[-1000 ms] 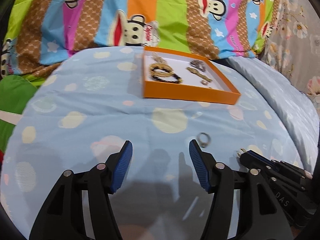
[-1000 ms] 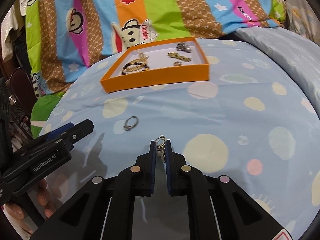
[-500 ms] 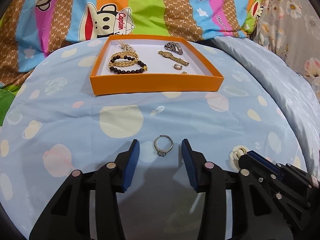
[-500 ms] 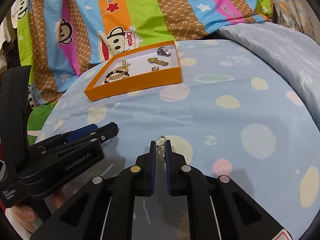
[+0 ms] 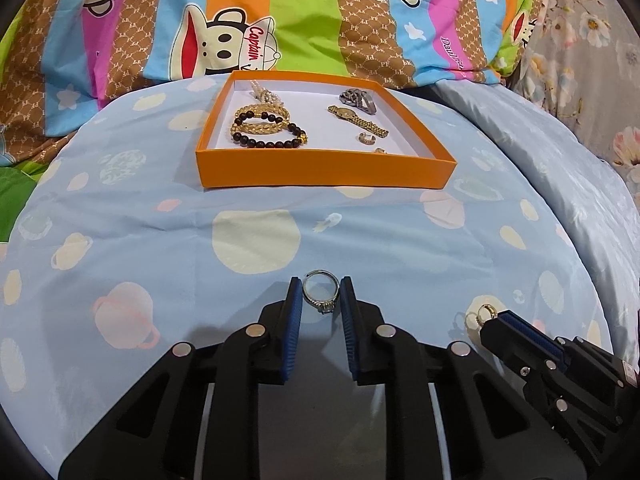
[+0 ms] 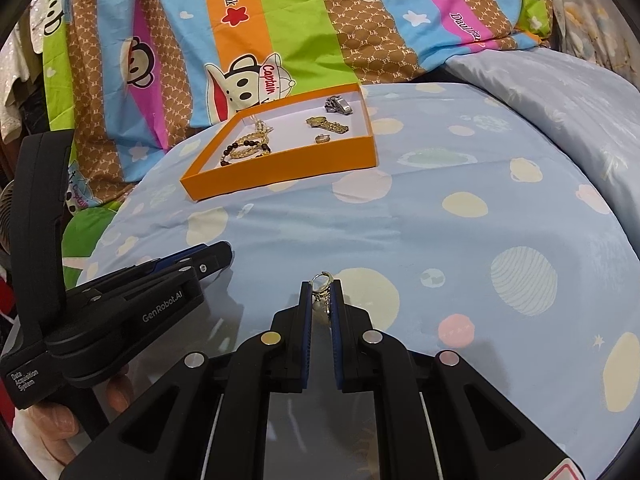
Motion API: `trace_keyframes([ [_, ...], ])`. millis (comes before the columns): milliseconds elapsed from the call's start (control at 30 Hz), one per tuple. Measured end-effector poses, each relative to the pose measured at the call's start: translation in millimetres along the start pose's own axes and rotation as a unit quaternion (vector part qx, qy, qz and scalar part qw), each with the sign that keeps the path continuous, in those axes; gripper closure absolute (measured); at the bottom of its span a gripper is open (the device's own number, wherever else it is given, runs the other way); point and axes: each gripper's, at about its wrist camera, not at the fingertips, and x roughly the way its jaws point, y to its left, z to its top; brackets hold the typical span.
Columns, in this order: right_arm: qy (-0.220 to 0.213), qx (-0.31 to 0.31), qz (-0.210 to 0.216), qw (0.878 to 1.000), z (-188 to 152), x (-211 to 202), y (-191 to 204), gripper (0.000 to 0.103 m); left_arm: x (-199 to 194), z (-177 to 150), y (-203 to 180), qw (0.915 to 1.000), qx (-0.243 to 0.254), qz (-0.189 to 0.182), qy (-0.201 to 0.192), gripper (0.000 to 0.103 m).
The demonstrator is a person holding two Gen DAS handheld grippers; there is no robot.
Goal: Organize jewelry
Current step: 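Carry the silver ring with the left gripper while the right carries the earring toward the box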
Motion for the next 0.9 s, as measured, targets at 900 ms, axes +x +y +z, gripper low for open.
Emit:
trace_keyframes([
  [900,0.023,-0.016,0.010,1.000,-11,4,12,0.095,-32,-29,47,0.9997,-0.023,0.009,-0.001,0.084],
])
